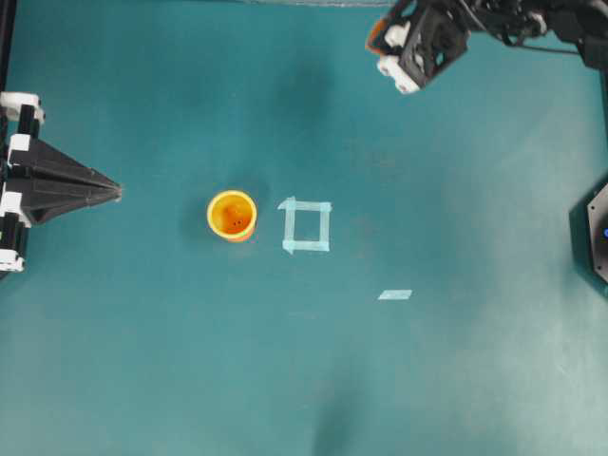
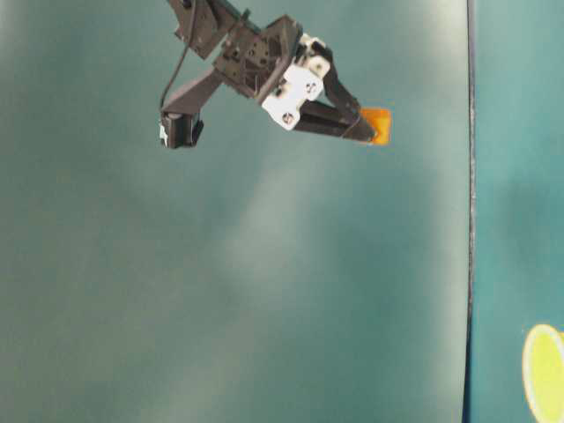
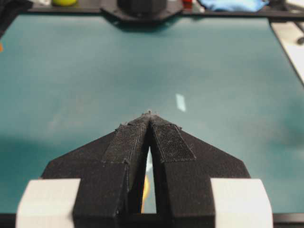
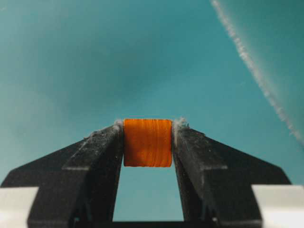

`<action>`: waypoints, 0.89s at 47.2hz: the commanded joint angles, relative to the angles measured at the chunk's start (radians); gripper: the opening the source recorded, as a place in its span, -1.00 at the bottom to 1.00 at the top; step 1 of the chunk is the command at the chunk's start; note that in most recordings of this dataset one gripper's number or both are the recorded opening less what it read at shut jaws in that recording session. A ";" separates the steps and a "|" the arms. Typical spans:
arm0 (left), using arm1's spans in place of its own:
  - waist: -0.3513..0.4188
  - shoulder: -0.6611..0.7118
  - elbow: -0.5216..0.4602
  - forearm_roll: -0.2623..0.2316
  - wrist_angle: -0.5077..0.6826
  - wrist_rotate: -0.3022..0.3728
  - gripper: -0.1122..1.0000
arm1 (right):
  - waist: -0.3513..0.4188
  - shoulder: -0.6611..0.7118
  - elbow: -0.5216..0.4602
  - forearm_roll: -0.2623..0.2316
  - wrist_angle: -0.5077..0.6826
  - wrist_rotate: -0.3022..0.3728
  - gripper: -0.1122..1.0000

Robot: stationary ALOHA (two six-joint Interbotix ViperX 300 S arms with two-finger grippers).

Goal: Move the block backward with right arm.
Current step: 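Carry the held orange cube backward toward the far table edge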

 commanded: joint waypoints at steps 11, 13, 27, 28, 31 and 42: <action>-0.002 0.002 -0.029 0.002 -0.003 0.000 -0.79 | -0.064 0.032 -0.086 -0.003 -0.009 0.003 -0.07; -0.002 0.002 -0.029 0.002 -0.003 0.000 -0.79 | -0.074 0.037 -0.092 -0.003 -0.009 0.005 -0.07; -0.002 0.000 -0.029 0.002 0.005 0.000 -0.79 | -0.089 0.040 -0.098 -0.003 -0.011 0.005 -0.07; -0.002 0.000 -0.029 0.002 0.005 0.000 -0.79 | -0.089 0.040 -0.098 -0.003 -0.009 0.005 -0.07; -0.003 0.000 -0.029 0.002 0.005 0.000 -0.79 | -0.089 0.040 -0.098 -0.003 -0.009 0.005 -0.07; -0.002 0.000 -0.029 0.002 0.006 0.000 -0.79 | -0.091 0.040 -0.098 -0.003 -0.009 0.006 -0.07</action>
